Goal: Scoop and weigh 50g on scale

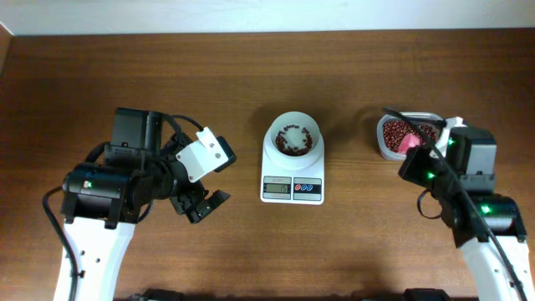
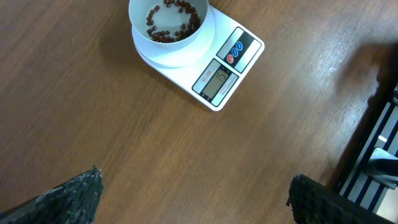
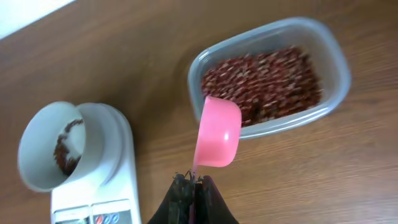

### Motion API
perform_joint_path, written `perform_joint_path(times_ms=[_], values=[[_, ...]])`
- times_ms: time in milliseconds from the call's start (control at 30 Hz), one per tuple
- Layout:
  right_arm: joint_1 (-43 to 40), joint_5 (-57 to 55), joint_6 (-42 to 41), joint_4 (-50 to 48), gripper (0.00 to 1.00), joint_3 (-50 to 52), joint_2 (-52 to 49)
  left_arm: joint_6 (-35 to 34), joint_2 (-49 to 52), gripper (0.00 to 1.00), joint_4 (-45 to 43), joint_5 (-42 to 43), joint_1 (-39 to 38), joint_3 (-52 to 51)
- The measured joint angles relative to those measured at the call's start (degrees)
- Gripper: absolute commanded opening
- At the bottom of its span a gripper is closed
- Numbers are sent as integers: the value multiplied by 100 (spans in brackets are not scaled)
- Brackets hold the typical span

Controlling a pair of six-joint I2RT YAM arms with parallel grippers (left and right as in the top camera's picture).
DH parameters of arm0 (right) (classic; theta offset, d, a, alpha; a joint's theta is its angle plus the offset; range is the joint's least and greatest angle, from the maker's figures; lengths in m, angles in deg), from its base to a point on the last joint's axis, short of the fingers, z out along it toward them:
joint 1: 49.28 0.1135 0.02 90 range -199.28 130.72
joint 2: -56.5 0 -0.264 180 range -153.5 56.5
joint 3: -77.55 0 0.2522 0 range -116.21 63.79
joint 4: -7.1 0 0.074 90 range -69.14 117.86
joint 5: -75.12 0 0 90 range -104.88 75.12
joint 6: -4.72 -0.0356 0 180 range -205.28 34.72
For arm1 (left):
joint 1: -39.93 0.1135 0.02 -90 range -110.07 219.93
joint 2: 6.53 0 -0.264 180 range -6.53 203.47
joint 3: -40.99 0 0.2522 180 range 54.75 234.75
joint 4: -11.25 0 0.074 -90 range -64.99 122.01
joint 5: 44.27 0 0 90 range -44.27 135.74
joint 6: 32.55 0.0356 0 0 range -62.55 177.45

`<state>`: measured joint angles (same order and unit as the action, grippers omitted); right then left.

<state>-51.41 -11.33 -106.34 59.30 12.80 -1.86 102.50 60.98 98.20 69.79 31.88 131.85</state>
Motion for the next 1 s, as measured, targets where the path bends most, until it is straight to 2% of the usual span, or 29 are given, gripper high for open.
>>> perform_joint_path(times_ms=[133, 200, 300, 400, 467, 533, 600, 667, 767, 900, 1000], values=[[-861, -219, 234, 105, 4, -2, 20, 0, 0, 99, 0, -2, 0, 0], [-1154, -46, 861, 114, 4, -4, -26, 0, 0, 99, 0, -2, 0, 0], [-1174, 28, 1296, 92, 4, -24, -767, -2, 0, 99, 2, -2, 0, 4], [-1211, 105, 1379, 4, 4, -28, -1751, 0, 0, 99, 2, 0, 0, 7], [-1215, 127, 1379, 109, 4, -243, -2046, -2, 0, 99, 4, 0, 0, 7], [-1220, 271, 1379, 699, 4, -780, -2103, -2, 0, 99, 7, 0, 0, 7], [-1220, 483, 1528, 1368, 4, -2017, -2142, -2, 0, 99, 4, 0, 0, 7], [-1220, 570, 1681, 1491, 4, -2675, -2096, -2, 0, 99, -2, -2, 0, 7], [-1220, 584, 2105, 1510, 4, -2699, -2490, 0, 0, 99, 2, -2, 0, 7], [-1220, 581, 2555, 1429, 4, -2702, -3829, 0, 2, 99, 2, -2, 0, 7], [-1220, 354, 2671, 1338, 4, -2699, -4002, 0, 2, 99, 2, 0, 0, 7]])
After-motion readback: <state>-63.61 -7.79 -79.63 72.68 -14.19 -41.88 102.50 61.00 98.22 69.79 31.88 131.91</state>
